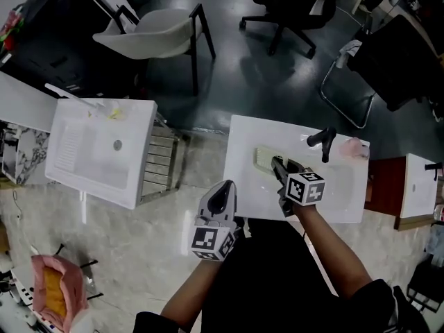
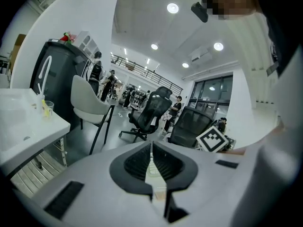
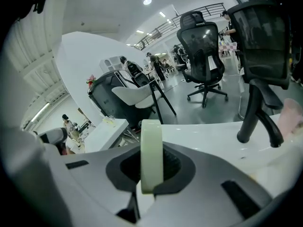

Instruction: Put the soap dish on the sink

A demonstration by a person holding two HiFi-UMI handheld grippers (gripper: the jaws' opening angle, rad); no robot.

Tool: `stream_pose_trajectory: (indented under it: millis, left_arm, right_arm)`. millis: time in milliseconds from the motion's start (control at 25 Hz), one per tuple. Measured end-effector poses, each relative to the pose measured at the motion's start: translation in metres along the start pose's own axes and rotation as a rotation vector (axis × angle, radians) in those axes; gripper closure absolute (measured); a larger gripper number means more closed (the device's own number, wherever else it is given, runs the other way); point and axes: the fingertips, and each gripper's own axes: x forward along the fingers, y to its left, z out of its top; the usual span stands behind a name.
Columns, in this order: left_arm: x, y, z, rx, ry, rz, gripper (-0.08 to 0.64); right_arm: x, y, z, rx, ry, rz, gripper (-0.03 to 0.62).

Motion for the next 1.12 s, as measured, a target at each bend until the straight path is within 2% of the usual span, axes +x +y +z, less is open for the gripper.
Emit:
stream_pose_trajectory:
  millis: [240, 480, 680, 960, 1120]
  left_arm:
    - [0.008, 0.016, 0.003, 0.012, 0.019, -0.051, 0.540]
    - [0.022, 0.032, 0.005, 0.001, 0.037, -0.094, 0.540]
    - [0.029, 0.048, 0.007, -0.007, 0.056, -0.110, 0.541]
    - [0.032, 0.076, 0.013, -0.006, 0.076, -0.105, 0.541]
    - [0.029, 0.085, 0.014, -0.015, 0.093, -0.090, 0.540]
  right_arm:
    - [0.030, -0.003, 0.013, 0.154, 0.009, 0.009, 0.574]
    - [0.066, -0.019, 0.018, 0.196, 0.030, -0.044, 0.574]
    - [0.097, -0.030, 0.025, 0.318, -0.025, -0.013, 0.571]
    - [0.129, -0.052, 0.026, 0.326, 0.003, -0.103, 0.572]
    - [0.144, -0.048, 0.026, 0.366, 0.033, -0.050, 0.571]
